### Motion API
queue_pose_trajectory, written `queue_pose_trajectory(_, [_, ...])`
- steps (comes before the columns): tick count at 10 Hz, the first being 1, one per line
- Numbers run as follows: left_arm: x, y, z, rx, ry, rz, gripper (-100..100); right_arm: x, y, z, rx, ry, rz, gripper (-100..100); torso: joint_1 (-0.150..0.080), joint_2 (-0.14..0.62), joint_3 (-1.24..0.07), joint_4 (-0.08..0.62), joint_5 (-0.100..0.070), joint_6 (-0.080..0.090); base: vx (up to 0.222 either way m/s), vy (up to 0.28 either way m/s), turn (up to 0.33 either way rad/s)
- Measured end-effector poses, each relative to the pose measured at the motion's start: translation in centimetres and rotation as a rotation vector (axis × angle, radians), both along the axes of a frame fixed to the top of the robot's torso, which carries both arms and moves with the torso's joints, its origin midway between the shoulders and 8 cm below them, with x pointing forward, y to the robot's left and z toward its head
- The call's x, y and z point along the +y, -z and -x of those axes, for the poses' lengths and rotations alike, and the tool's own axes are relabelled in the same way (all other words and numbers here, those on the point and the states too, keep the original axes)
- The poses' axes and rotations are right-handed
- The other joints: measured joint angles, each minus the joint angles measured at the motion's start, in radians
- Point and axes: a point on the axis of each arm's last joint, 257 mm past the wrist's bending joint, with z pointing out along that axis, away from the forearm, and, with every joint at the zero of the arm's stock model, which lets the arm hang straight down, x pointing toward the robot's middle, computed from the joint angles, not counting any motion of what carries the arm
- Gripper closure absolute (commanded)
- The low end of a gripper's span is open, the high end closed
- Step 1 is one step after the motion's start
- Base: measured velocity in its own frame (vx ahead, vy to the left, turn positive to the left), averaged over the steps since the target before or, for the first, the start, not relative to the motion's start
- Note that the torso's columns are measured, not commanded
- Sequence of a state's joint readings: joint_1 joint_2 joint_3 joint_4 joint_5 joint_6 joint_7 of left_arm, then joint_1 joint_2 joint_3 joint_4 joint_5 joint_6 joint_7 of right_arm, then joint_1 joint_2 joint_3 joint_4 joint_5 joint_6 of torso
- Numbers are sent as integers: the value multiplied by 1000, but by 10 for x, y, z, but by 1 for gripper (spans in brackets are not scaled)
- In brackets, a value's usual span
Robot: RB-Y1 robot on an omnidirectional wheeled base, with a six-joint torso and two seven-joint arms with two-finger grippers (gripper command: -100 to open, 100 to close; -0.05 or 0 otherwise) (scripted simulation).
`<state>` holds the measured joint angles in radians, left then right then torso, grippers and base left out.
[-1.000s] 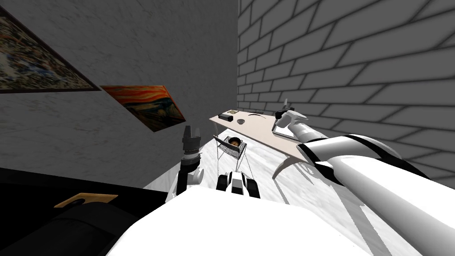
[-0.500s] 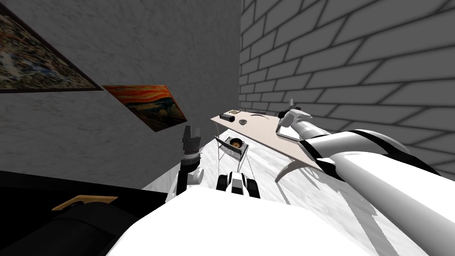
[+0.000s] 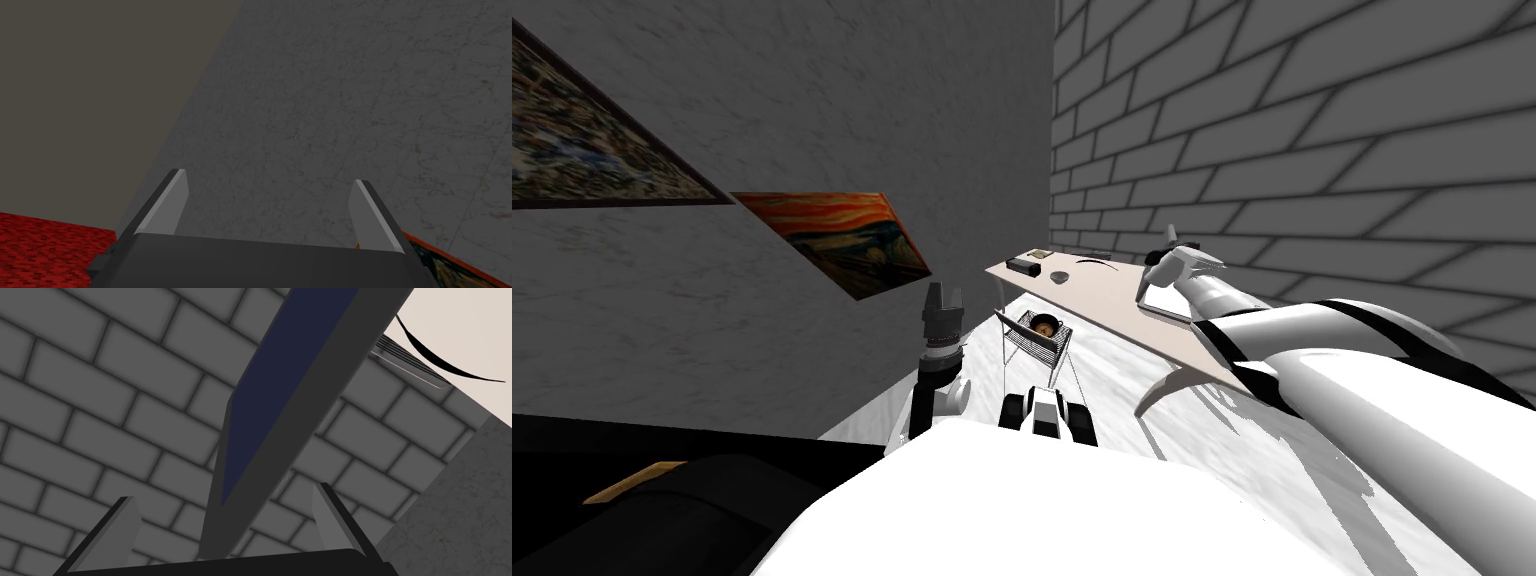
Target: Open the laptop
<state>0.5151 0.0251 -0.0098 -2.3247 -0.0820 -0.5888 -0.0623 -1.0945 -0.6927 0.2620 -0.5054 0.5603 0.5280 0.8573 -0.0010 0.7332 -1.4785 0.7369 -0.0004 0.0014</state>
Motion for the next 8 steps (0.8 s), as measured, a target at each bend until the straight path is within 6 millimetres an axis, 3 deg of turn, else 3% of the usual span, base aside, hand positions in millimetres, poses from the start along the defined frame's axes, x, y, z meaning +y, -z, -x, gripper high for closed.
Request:
queue_pose_trajectory(4, [0, 0, 0, 0, 0, 0, 0, -6, 32, 14, 6, -16, -81, -100, 0, 10, 6, 2, 0, 1, 0, 32, -90])
queue_pose_trajectory(6, [0, 0, 0, 0, 0, 0, 0, -5, 45, 20, 9, -29, -94, -100, -3, 6, 3, 1, -1, 0, -1, -15, 42])
queue_pose_trajectory(8, [0, 0, 0, 0, 0, 0, 0, 1, 38, 17, -7, -48, -88, -100, 2, 4, 2, 1, 1, -1, 0, 6, -17])
